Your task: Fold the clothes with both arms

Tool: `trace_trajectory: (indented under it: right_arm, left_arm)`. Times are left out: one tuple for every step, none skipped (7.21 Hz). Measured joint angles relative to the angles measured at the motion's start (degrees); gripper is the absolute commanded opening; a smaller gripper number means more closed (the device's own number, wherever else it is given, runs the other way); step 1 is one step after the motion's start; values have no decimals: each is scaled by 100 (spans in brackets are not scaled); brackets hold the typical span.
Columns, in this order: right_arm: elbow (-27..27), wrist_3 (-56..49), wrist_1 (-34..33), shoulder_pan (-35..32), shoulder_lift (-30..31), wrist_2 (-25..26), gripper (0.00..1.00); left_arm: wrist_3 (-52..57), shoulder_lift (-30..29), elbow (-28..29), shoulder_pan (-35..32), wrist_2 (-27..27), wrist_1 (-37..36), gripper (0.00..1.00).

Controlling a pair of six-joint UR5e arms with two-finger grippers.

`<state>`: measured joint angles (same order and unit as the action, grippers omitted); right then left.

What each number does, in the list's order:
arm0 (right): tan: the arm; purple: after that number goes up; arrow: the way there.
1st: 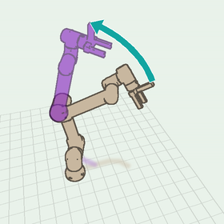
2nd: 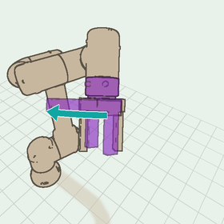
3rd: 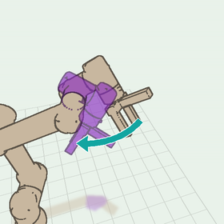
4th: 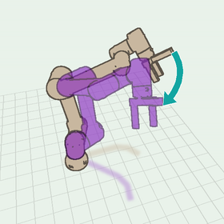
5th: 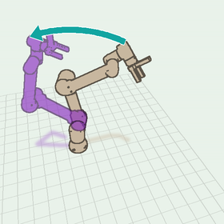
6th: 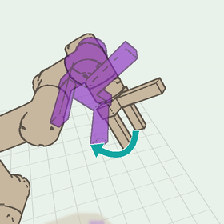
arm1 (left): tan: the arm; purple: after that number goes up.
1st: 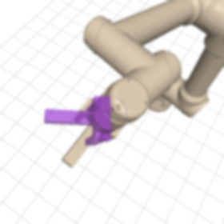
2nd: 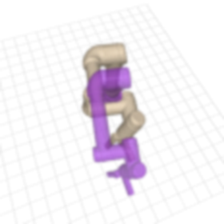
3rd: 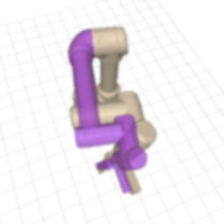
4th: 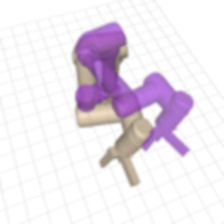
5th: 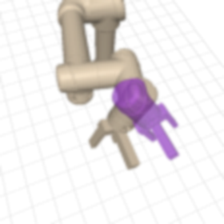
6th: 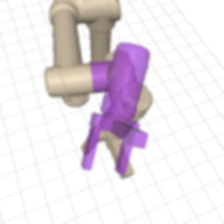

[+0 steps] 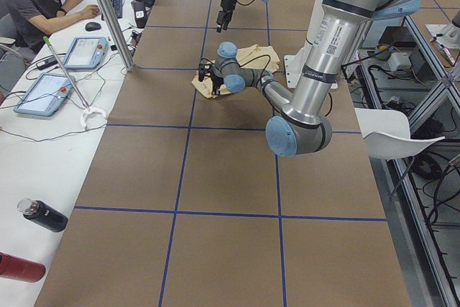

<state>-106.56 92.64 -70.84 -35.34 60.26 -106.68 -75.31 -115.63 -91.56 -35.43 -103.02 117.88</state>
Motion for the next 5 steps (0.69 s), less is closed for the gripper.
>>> trace_trajectory:
  right_arm:
    - [13, 0, 0, -8, 1, 4, 100]
    - [28, 0, 0, -15, 5, 6, 100]
    - [37, 0, 0, -27, 13, 7, 100]
    - [48, 0, 0, -54, 29, 7, 100]
    - [60, 0, 0, -85, 45, 9, 100]
  left_arm:
    - [4, -111, 204, -93, 5, 6, 0]
    - [11, -302, 458, -201, 10, 18, 0]
    - [21, -525, 712, -316, 15, 38, 0]
    - [34, -788, 1002, -434, 20, 61, 0]
    - [46, -1033, 1294, -519, 26, 120, 0]
